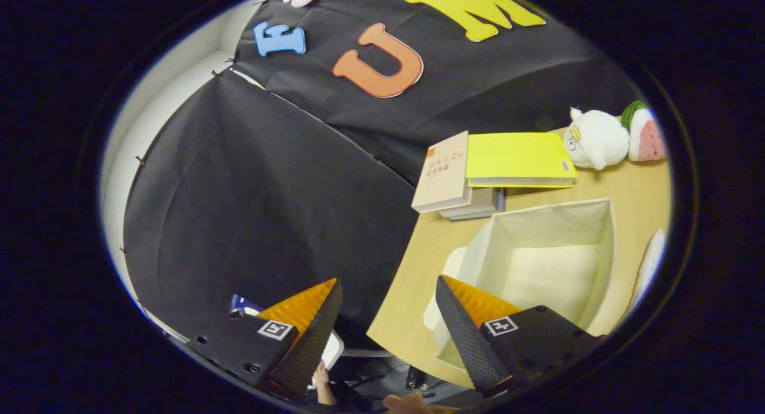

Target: Open the storage box then place both shoes into the box .Put the left shoe in first, then the right shoe, with the right side of both shoes facing outward in a uniform manner.

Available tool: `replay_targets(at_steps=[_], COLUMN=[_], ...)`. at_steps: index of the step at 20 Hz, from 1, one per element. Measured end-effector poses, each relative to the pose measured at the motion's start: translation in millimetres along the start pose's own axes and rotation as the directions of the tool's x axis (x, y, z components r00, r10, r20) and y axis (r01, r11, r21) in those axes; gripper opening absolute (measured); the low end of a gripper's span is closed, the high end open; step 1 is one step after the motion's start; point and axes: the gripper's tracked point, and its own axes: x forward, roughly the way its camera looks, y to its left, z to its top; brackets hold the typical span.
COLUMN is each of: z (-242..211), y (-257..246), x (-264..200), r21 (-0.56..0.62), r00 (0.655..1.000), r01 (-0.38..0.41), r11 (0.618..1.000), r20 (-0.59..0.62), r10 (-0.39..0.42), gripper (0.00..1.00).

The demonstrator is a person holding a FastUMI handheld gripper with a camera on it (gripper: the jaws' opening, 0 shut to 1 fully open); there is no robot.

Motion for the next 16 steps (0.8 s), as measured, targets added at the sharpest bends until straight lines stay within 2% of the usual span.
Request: replay_targets(at_steps=[2,6,10,14,16], z=[-1.6,-8.1,-13.5,-28.6,-40.2], y=[-26.0,-86.2,-140.1,-222.7,-261.8], x=[-18.1,-63.3,-106.8,-156.2,-176.3], r21=[-0.053,-0.118,-0.120,-0.082,-0.063], r00=[0.990,0.922,0.865,0.760,0.729], r01=[0.138,0.384,0.499,0.649,0.685], r11=[0.989,0.916,0.858,0.757,0.726], r20=[0.046,0.105,0.137,0.105,0.056], r10=[-0.135,-0.373,-0.483,-0.641,-0.682], gripper=[1.00,1.00,1.00,1.00,1.00])
